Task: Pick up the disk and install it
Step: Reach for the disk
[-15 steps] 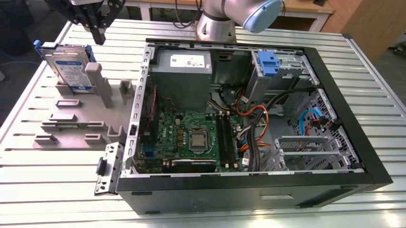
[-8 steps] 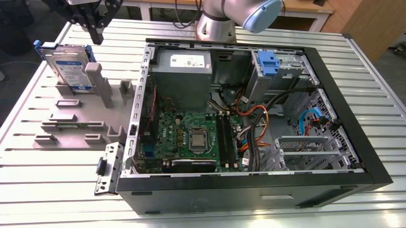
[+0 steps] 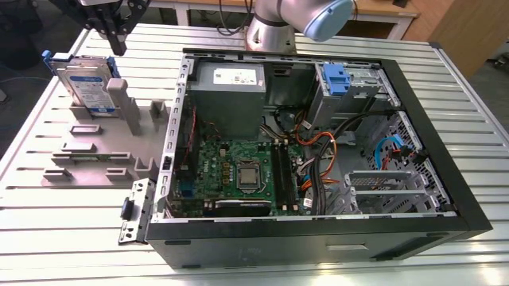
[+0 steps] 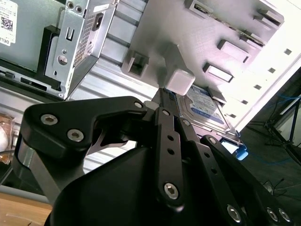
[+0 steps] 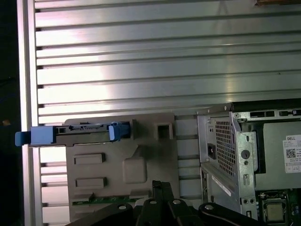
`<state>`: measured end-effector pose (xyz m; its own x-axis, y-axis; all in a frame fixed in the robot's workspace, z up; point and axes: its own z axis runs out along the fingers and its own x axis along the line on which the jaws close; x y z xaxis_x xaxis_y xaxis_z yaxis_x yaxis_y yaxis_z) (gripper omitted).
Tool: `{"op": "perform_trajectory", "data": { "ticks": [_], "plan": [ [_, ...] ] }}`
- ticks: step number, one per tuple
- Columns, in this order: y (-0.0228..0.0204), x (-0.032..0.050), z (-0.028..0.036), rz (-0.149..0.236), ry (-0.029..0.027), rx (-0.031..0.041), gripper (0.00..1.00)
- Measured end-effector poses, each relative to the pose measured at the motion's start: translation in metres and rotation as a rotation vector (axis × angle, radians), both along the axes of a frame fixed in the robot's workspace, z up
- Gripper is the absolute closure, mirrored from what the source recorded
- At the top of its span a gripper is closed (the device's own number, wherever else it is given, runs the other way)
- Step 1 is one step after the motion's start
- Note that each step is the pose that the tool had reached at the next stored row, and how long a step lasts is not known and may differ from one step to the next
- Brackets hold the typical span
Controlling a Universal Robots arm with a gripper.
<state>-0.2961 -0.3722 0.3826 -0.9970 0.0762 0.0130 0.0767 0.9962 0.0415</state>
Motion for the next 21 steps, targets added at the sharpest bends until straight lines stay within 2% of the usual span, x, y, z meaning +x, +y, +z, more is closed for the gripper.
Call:
{"op": "perform_trajectory", "data": {
  "ticks": [5, 21],
  "plan": [
    [0.0001, -0.0036, -0.0001, 0.0, 0.0, 0.0, 0.89],
    [0.0002, -0.0058, -0.0004, 0.0, 0.0, 0.0, 0.89]
  ]
}}
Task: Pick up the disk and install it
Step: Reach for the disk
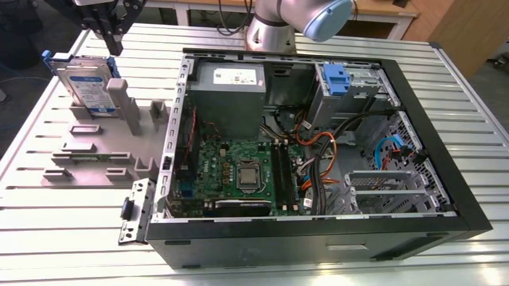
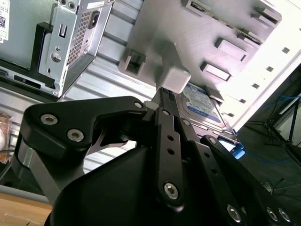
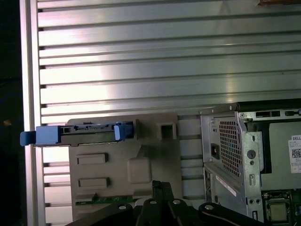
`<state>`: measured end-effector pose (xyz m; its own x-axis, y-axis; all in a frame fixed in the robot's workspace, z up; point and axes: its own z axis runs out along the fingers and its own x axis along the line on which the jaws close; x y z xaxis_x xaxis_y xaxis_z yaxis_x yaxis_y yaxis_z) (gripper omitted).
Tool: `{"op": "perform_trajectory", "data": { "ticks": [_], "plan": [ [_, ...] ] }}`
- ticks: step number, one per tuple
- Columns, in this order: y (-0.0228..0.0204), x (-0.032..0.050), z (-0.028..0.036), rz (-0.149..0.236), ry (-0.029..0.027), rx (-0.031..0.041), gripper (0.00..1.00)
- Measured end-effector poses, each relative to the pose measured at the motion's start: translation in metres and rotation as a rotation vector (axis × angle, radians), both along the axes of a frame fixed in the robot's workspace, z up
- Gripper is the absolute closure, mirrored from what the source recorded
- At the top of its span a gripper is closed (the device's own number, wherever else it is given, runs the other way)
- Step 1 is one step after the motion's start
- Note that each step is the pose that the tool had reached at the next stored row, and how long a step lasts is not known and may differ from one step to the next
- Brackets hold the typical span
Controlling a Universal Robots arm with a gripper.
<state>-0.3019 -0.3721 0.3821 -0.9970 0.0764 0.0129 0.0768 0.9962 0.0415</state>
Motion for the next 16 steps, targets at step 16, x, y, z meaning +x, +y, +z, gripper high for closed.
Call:
{"op": "perform_trajectory", "data": {
  "ticks": [16],
  "plan": [
    [0.0, -0.0051, -0.0004, 0.0, 0.0001, 0.0, 0.89]
  ]
}}
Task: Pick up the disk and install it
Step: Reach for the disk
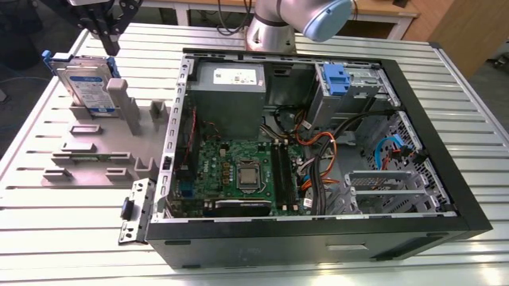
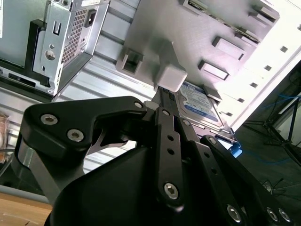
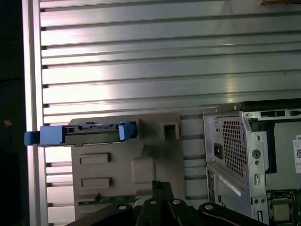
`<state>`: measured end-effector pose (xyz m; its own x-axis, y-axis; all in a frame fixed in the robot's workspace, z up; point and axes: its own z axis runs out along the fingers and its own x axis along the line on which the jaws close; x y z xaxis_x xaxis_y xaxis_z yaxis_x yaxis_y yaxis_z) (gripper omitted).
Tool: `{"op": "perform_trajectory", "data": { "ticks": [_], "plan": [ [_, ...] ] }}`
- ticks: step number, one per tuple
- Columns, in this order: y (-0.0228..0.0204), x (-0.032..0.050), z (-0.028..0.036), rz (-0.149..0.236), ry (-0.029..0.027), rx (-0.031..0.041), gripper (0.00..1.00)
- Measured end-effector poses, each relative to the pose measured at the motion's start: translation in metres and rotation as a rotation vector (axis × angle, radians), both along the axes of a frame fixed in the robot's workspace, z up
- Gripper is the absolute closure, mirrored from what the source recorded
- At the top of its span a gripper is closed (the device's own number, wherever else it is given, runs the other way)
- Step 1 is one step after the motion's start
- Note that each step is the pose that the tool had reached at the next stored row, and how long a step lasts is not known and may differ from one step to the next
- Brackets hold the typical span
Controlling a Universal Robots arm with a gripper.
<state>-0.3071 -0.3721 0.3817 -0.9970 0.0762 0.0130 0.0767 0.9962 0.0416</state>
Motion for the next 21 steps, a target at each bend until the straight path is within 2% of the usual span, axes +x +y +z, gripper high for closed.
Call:
{"op": "perform_trajectory", "data": {
  "ticks": [21],
  "plan": [
    [0.0004, -0.0105, -0.0011, 0.0, 0.001, 0.0, 0.89]
  ]
}}
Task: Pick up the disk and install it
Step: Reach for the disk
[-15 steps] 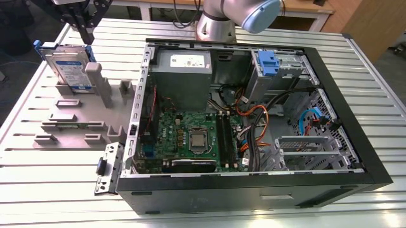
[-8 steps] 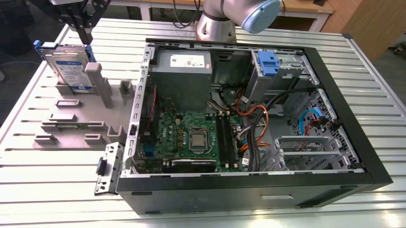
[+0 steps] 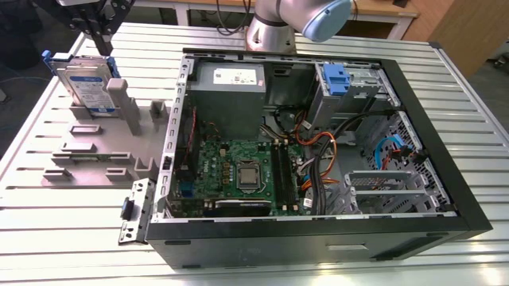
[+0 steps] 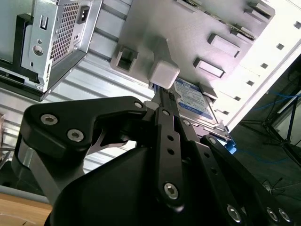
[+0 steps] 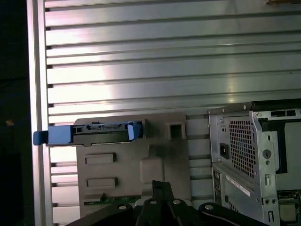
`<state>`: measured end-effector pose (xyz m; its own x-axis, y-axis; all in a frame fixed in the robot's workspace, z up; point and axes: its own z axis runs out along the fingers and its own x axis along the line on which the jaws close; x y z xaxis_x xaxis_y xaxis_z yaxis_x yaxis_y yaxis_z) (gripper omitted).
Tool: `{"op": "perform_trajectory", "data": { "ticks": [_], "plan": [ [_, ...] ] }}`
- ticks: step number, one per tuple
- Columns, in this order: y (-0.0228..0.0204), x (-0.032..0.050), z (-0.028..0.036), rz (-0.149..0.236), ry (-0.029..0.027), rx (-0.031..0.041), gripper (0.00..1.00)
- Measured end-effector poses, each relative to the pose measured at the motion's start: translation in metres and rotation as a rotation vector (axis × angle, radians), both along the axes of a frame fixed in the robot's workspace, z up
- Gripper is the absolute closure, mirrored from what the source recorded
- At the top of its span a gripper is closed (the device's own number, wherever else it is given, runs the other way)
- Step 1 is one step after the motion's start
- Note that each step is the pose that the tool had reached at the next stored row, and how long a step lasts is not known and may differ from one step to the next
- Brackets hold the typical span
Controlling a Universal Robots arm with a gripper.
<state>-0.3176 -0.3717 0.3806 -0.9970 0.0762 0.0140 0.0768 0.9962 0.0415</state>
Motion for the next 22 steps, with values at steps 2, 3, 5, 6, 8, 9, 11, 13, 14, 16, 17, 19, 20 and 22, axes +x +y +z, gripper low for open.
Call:
{"op": "perform_trajectory", "data": {
  "ticks": [2, 3, 5, 6, 8, 9, 11, 13, 14, 16, 17, 19, 20, 22],
  "plan": [
    [0.0003, -0.0016, 0.0, 0.0, 0.0001, 0.0, 0.89],
    [0.0005, -0.0024, -0.0001, 0.0, 0.0, 0.0, 0.89],
    [0.0011, -0.0038, -0.0002, 0.0, -0.0001, 0.0001, 0.89],
    [0.0014, -0.0044, -0.0003, 0.0, -0.0001, 0.0001, 0.89],
    [0.002, -0.0055, -0.0003, 0.0, 0.0, 0.0, 0.89],
    [0.0023, -0.006, -0.0004, 0.0, 0.0, 0.0, 0.89],
    [0.003, -0.0068, -0.0005, 0.0, 0.0, 0.0, 0.89],
    [0.0037, -0.0074, -0.0006, 0.0, 0.0, 0.0, 0.89],
    [0.0041, -0.0078, -0.0007, 0.0, 0.0, 0.0, 0.89],
    [0.0049, -0.0086, -0.0007, 0.0, 0.0, 0.0, 0.89],
    [0.0052, -0.009, -0.0008, 0.0, 0.0001, 0.0, 0.89],
    [0.0058, -0.0102, -0.0009, 0.0, 0.0, 0.0, 0.89],
    [0.006, -0.011, -0.001, 0.0, 0.0, 0.0, 0.89],
    [0.0063, -0.0127, -0.0011, 0.0, 0.0, 0.0, 0.89]
  ]
}}
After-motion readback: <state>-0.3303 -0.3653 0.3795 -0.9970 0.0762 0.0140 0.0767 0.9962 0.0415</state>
